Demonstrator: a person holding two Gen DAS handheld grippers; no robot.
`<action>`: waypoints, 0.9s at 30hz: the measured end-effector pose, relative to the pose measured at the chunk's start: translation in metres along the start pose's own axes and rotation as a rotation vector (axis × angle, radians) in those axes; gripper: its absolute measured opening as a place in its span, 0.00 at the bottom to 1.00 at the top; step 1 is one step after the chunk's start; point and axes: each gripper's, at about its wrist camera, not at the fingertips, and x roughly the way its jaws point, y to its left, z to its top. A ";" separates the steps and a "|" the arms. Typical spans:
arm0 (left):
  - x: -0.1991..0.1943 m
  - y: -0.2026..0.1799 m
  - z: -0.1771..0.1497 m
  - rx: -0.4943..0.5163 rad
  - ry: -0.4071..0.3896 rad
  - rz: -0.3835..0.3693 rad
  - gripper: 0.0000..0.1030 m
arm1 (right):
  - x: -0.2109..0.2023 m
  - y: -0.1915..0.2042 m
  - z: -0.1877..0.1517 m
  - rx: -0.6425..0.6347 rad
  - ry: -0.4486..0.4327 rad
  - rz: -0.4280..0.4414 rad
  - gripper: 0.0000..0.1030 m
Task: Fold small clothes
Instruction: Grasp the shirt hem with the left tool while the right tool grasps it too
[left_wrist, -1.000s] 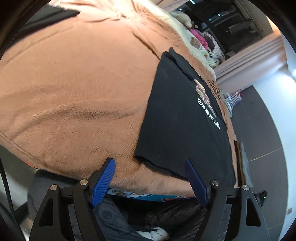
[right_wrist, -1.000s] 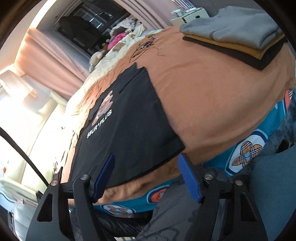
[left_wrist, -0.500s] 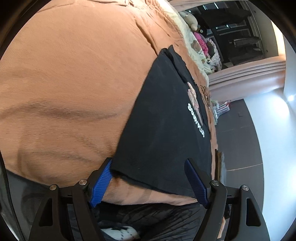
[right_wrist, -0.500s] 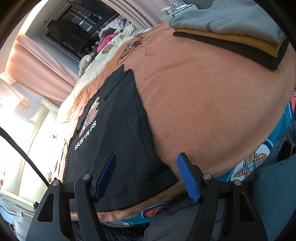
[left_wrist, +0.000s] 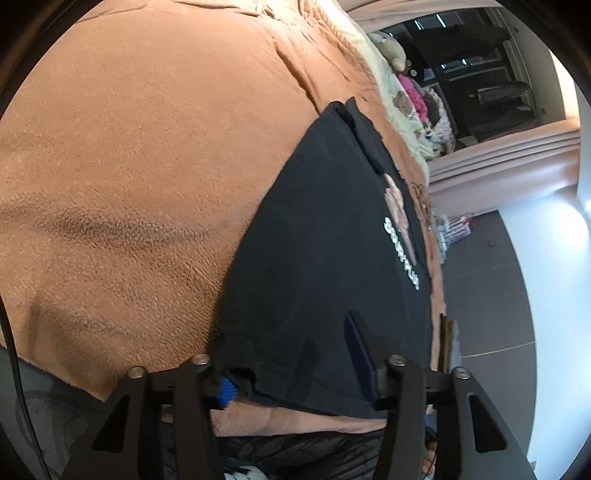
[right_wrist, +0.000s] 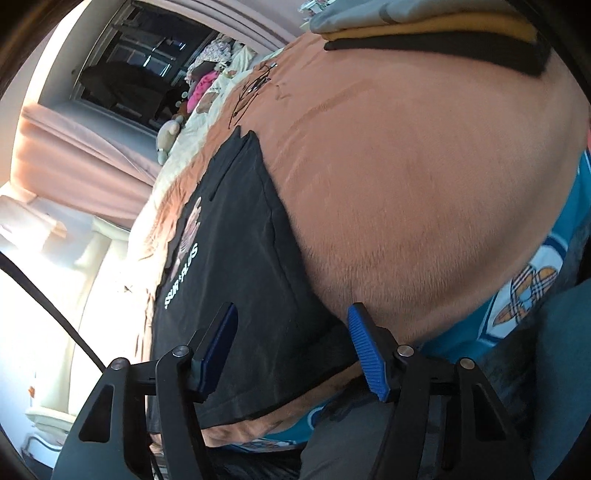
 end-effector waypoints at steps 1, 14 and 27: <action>0.000 0.000 0.000 0.000 -0.003 0.012 0.42 | 0.000 -0.003 -0.003 0.011 0.001 0.012 0.59; 0.002 0.008 0.001 -0.014 -0.015 0.079 0.13 | 0.003 -0.044 -0.023 0.110 0.040 0.138 0.56; 0.011 0.005 0.008 -0.035 -0.022 0.073 0.13 | 0.008 -0.044 0.003 0.070 -0.032 0.108 0.42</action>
